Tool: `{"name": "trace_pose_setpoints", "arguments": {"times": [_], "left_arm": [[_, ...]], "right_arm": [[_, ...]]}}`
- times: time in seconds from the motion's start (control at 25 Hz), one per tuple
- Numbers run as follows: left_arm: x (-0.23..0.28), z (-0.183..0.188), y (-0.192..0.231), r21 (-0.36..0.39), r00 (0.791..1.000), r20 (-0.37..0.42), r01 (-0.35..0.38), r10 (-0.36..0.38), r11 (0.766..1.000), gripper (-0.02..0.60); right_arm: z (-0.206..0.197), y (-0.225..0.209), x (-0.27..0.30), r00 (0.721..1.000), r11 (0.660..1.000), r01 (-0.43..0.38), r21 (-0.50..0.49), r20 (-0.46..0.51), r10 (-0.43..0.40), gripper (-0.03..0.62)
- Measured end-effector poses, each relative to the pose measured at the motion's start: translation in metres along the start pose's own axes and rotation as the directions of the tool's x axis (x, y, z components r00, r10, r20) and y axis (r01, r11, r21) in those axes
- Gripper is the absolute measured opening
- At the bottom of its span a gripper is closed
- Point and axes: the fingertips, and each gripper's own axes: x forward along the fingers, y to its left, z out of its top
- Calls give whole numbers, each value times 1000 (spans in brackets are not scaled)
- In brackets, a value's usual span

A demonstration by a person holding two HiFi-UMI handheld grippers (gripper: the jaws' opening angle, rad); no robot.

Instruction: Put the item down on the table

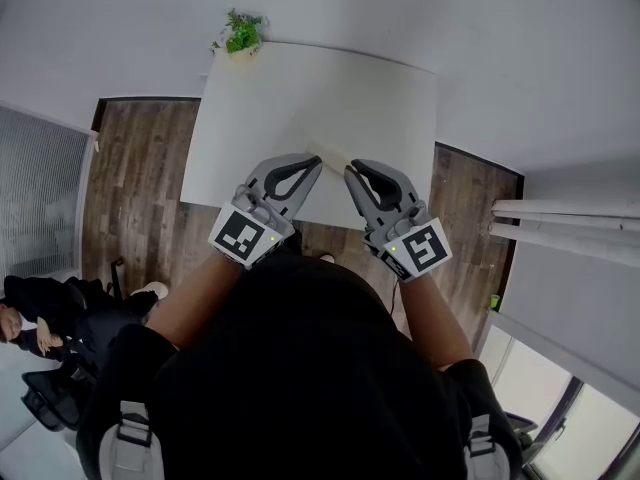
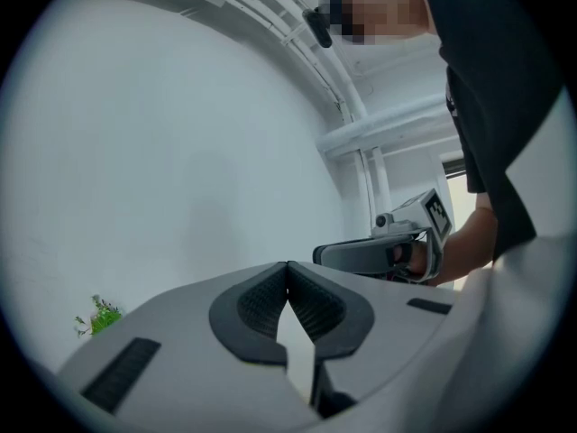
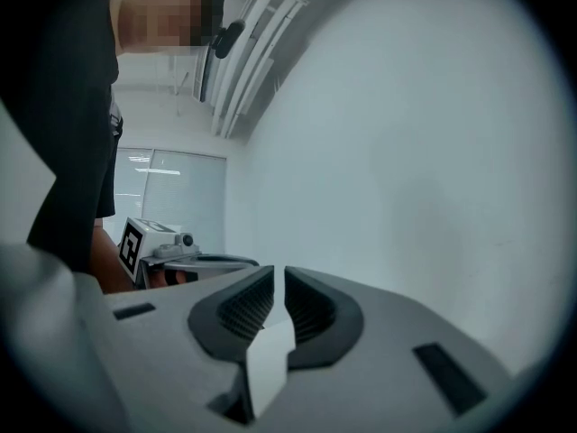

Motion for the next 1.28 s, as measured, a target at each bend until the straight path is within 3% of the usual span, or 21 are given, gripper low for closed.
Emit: {"name": "trace_pose_setpoints", "arguments": {"times": [0.44, 1.28], "left_arm": [[-20, 15, -17, 7, 999, 36, -9, 8, 1000, -6], [-38, 21, -22, 10, 999, 47, -13, 12, 1000, -6]], "right_arm": [[13, 21, -13, 998, 1000, 27, 6, 59, -27, 11], [10, 37, -19, 999, 999, 38, -13, 11, -38, 3]]}}
